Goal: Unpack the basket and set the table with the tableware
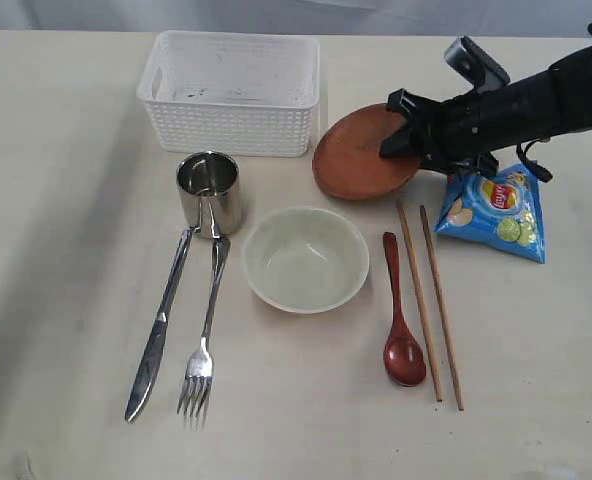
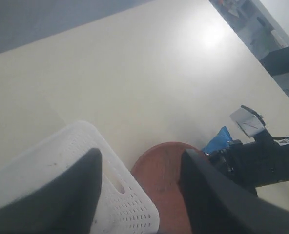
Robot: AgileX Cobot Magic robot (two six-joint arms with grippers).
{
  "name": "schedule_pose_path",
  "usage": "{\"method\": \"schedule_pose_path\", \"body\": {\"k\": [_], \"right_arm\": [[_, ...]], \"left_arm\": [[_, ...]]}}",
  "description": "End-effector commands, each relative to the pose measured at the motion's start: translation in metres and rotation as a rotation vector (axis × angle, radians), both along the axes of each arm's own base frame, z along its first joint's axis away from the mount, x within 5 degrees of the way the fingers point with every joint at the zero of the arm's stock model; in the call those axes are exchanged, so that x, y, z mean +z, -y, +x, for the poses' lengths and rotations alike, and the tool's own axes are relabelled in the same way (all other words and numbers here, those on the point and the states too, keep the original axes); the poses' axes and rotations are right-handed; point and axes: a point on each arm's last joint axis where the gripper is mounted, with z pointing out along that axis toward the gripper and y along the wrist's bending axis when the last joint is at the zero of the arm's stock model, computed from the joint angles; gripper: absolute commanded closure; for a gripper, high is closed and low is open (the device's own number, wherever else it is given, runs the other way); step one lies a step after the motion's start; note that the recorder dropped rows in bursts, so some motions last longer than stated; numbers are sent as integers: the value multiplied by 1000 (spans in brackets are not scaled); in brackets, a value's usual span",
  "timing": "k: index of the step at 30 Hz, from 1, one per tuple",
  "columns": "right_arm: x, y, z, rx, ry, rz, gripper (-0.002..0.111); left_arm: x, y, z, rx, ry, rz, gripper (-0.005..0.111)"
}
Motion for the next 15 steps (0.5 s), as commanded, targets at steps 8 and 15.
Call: {"method": "schedule_pose_path", "body": {"k": [8,15], "right_arm": [[-2,4,0,29,23,-76,66],[24,23,2,0,75,-75,53]], "left_arm": [[9,-3,-2,8,16,-7,59],[9,-3,-2,8,16,-5,59]]}}
